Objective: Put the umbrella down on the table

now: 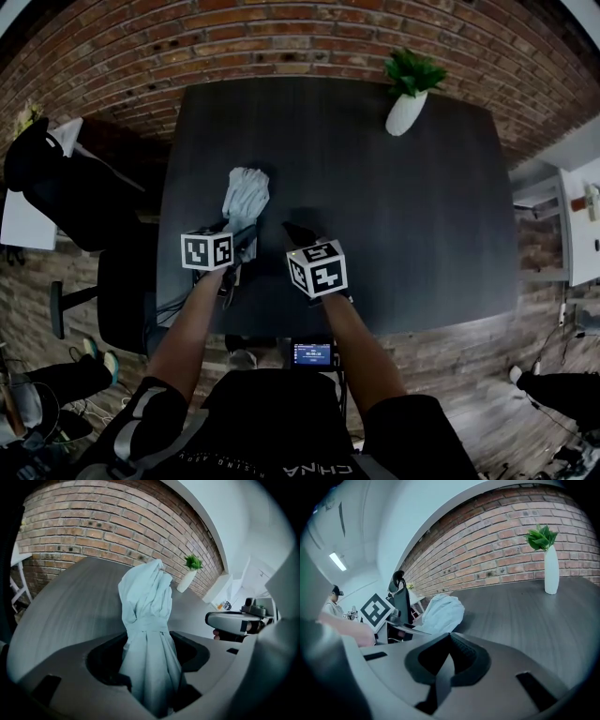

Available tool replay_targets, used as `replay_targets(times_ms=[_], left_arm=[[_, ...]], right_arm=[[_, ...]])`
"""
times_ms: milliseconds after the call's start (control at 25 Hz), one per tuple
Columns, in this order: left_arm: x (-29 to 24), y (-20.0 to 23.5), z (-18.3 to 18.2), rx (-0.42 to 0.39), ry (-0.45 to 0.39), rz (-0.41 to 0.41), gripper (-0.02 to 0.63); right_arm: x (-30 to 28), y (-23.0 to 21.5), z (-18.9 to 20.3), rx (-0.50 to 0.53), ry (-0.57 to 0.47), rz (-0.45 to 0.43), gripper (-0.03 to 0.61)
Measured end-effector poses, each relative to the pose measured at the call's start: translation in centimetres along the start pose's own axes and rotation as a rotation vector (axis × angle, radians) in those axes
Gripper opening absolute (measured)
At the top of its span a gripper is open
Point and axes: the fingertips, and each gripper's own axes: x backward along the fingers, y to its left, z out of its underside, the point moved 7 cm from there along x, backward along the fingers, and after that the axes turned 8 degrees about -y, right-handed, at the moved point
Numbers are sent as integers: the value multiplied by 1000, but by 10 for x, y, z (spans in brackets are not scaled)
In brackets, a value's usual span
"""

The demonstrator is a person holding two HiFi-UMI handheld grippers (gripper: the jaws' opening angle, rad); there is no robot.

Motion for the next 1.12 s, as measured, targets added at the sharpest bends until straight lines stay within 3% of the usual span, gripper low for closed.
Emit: replay_targets(times_ms=[520, 1120], left_arm=[[-14, -1, 0, -44, 15, -50, 279], [-16, -8, 1, -91, 0, -32, 300]], right_arm=[[-1, -9, 5, -8, 10, -11, 7], [3, -9, 8, -12, 18, -19, 8]])
